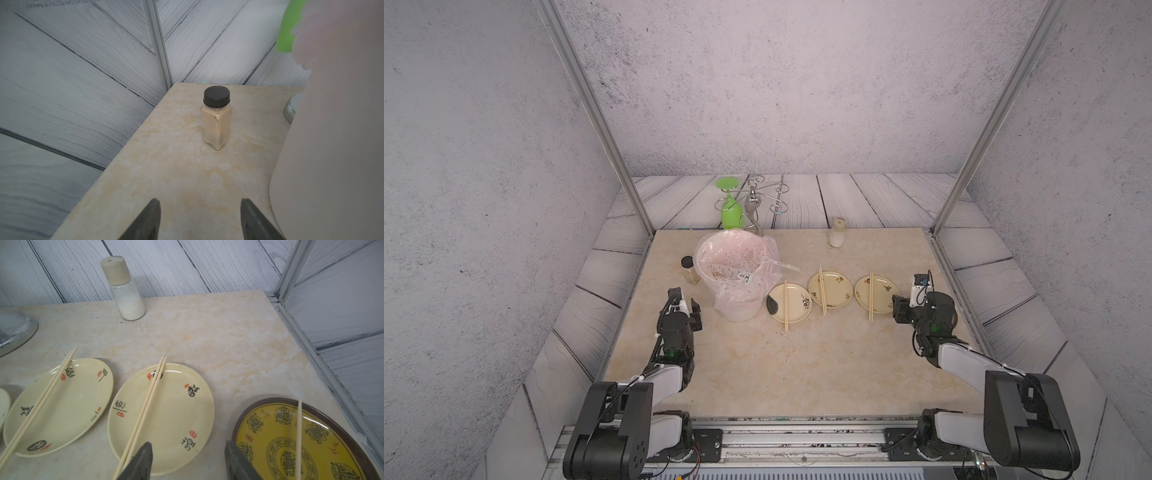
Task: Remove the packaging of disposable chopsticks
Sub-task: Reset both arms
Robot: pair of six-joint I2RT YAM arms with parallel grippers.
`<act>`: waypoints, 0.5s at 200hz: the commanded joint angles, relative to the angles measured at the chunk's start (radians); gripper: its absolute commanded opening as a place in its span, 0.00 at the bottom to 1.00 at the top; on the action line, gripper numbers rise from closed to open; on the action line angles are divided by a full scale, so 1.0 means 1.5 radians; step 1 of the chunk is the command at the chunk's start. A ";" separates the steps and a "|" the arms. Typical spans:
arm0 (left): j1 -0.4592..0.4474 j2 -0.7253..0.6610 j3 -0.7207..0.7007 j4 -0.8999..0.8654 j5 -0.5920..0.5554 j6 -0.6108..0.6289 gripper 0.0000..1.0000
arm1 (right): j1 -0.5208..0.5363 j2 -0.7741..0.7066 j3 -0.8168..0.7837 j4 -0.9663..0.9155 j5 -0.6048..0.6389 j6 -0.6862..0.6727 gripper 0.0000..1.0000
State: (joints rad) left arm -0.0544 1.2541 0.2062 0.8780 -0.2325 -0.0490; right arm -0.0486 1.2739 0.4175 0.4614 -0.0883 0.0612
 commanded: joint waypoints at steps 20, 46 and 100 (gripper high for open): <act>0.007 0.065 0.010 0.106 0.052 0.025 0.65 | 0.001 0.054 0.010 0.094 -0.051 -0.012 0.61; 0.013 0.122 0.017 0.147 0.039 0.017 0.66 | -0.013 0.132 -0.001 0.201 -0.073 -0.019 0.61; 0.052 0.163 0.077 0.062 0.003 -0.052 0.72 | -0.002 0.175 0.023 0.184 -0.010 -0.008 0.69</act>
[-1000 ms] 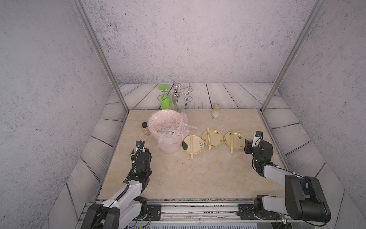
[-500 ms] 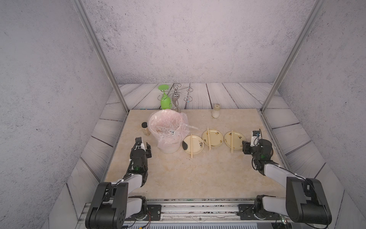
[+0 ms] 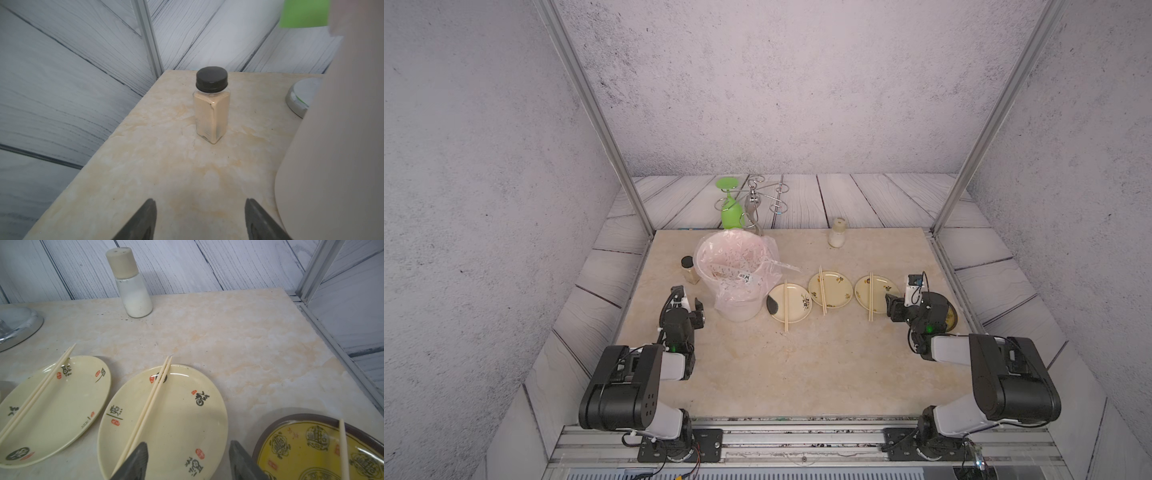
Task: Remove the packaging of disposable chopsticks
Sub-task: Reset both arms
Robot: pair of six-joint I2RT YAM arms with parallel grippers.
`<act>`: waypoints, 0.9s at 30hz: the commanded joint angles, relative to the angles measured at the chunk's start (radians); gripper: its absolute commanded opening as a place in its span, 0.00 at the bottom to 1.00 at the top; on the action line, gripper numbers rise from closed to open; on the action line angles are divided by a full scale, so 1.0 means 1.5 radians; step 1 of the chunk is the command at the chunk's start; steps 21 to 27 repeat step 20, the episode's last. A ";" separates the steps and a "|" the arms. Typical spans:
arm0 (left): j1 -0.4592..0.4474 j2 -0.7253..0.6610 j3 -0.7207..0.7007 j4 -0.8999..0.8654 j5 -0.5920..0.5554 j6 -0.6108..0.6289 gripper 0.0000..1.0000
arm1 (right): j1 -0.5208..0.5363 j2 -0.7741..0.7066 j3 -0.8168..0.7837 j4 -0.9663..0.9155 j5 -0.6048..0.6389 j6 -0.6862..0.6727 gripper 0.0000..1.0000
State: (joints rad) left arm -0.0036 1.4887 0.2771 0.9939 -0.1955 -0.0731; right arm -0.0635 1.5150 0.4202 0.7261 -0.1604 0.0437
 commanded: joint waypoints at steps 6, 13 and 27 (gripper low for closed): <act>0.020 0.006 0.042 -0.039 -0.018 -0.033 0.99 | 0.009 0.012 0.023 0.003 0.040 0.003 0.99; 0.020 0.009 0.049 -0.050 -0.016 -0.030 0.99 | 0.009 0.013 0.023 0.002 0.040 0.004 0.99; 0.020 0.009 0.050 -0.050 -0.015 -0.029 0.99 | 0.009 0.009 0.018 0.009 0.041 0.004 0.99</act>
